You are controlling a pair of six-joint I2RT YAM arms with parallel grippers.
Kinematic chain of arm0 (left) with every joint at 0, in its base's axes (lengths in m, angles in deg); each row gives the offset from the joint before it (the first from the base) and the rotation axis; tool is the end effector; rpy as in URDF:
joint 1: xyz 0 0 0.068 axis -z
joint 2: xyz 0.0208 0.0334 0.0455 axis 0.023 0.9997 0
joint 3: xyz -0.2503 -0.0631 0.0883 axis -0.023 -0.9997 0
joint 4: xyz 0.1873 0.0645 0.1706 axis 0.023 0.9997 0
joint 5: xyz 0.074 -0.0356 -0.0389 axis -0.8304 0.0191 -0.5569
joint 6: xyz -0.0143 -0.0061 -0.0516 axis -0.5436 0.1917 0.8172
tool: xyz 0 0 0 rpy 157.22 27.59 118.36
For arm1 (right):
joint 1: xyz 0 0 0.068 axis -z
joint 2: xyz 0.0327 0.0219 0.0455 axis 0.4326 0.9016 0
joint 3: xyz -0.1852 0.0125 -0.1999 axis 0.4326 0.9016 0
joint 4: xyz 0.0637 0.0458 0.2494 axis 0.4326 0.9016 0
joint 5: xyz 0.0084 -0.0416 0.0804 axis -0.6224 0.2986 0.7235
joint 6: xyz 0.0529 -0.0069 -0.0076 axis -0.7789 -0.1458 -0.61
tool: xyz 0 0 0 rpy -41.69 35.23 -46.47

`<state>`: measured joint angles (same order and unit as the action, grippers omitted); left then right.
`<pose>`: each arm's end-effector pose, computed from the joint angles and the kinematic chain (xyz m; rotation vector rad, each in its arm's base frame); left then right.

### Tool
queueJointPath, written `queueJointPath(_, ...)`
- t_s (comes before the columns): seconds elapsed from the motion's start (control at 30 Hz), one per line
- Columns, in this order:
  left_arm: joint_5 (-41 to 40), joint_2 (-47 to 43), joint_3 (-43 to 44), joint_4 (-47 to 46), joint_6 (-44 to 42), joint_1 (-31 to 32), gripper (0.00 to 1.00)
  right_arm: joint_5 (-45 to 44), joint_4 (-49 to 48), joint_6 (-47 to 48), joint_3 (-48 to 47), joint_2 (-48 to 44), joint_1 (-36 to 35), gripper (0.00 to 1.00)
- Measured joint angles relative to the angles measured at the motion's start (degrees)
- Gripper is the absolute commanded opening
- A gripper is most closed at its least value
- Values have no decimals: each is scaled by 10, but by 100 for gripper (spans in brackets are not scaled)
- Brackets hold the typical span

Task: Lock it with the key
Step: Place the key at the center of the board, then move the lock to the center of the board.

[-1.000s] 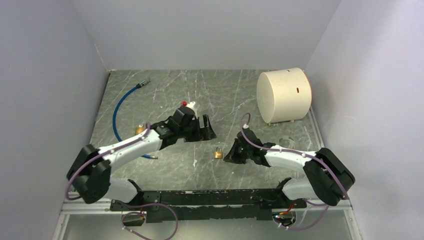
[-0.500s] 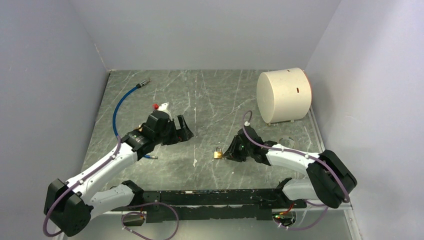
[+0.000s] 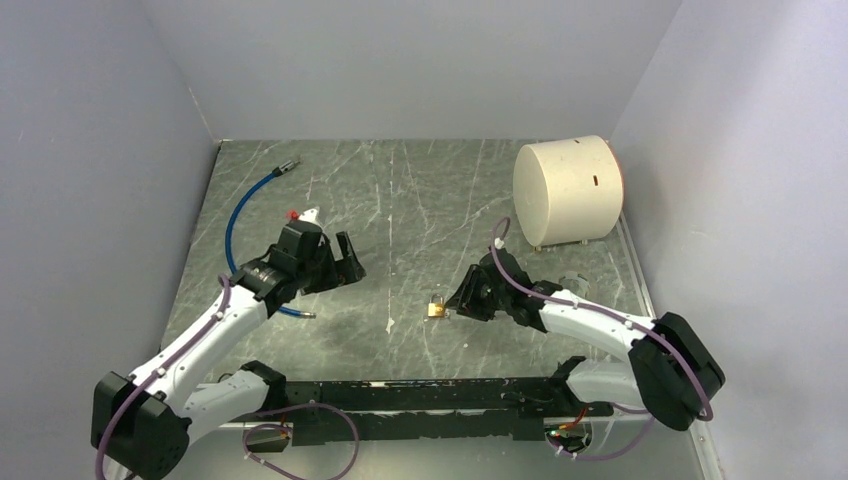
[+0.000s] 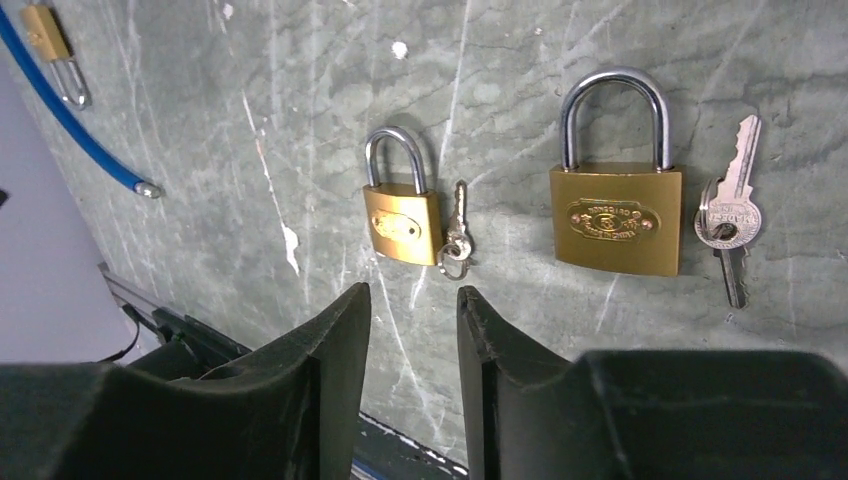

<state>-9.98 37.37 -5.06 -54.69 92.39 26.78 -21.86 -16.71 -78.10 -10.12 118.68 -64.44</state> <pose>0.1825 -0.0978 0.2593 -0.2660 2.4023 -0.5884 0.1728 0.1438 0.1641 0.4034 2.5808 0.8423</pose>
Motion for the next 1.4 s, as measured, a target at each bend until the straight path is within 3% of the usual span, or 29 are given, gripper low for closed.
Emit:
queueJointPath(0.2,-30,49,21,66,-45,-56,95,0,14,11,-13,-26,0,61)
queueJointPath(0.37,-70,108,67,105,-70,-122,95,-2,43,38,-43,-30,0,69)
queueJointPath(0.7,-71,225,127,110,-106,-320,94,-11,79,56,-54,-62,0,86)
queueJointPath(1.0,-91,404,277,113,-176,-324,93,-11,92,58,-55,-66,0,95)
queueJointPath(1.07,-88,428,287,116,-182,-324,89,-11,95,59,-55,-66,0,98)
queueJointPath(1.4,-41,477,288,132,-192,-329,77,-13,100,59,-55,-84,0,99)
